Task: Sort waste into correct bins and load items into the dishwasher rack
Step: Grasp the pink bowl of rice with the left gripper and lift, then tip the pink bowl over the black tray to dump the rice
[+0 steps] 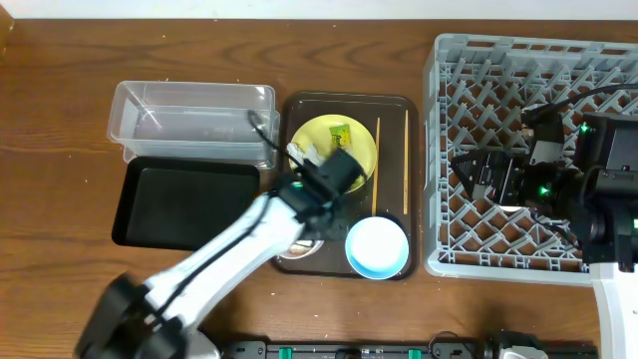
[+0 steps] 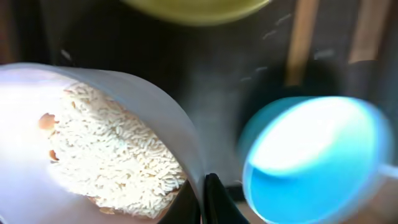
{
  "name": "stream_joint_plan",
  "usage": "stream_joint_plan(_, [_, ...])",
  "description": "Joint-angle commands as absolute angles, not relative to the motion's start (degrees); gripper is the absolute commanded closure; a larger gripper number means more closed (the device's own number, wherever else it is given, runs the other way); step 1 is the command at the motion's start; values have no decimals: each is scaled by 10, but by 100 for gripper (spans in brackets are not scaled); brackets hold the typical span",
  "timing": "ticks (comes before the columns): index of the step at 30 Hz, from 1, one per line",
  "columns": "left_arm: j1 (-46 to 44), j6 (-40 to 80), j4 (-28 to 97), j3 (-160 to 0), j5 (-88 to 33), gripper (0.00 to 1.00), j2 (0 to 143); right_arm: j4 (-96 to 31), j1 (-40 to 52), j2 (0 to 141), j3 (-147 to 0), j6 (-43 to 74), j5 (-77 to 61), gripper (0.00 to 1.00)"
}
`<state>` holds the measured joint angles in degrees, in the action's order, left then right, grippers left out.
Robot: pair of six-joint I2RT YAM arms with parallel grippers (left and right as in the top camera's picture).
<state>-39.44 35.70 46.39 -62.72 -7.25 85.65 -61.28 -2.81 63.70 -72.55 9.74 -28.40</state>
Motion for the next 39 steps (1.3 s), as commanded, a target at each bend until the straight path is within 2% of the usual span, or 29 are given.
stream_joint_plan(1, [-323, 290, 468, -648, -157, 94, 783, -613, -18, 638, -726, 87, -272, 3])
stream_joint_plan(6, [-142, 185, 488, -646, -355, 94, 731, -613, -18, 638, -726, 87, -272, 2])
stream_joint_plan(12, [71, 22, 523, -614, -626, 94, 758, -613, -18, 638, -726, 87, -272, 3])
stream_joint_plan(19, [210, -94, 546, -557, -808, 94, 837, -616, -18, 638, -726, 87, -272, 3])
stream_joint_plan(27, [276, -107, 537, -540, -870, 94, 890, -619, -18, 638, -726, 87, -272, 3])
stream_joint_plan(31, [293, -102, 507, -540, -849, 94, 892, -622, -18, 638, -726, 87, -272, 3])
stream_joint_plan(33, [294, -80, 549, -539, -901, 94, 891, -622, -18, 638, -726, 87, -272, 3])
stream_joint_plan(36, [295, -123, 534, -539, -850, 94, 883, -623, -18, 638, -726, 87, -272, 3])
stream_joint_plan(38, [305, -67, 505, -539, -778, 94, 889, -622, -18, 638, -726, 87, -272, 2])
stream_joint_plan(39, [307, -52, 517, -537, -812, 94, 893, -623, -18, 638, -726, 87, -272, 2])
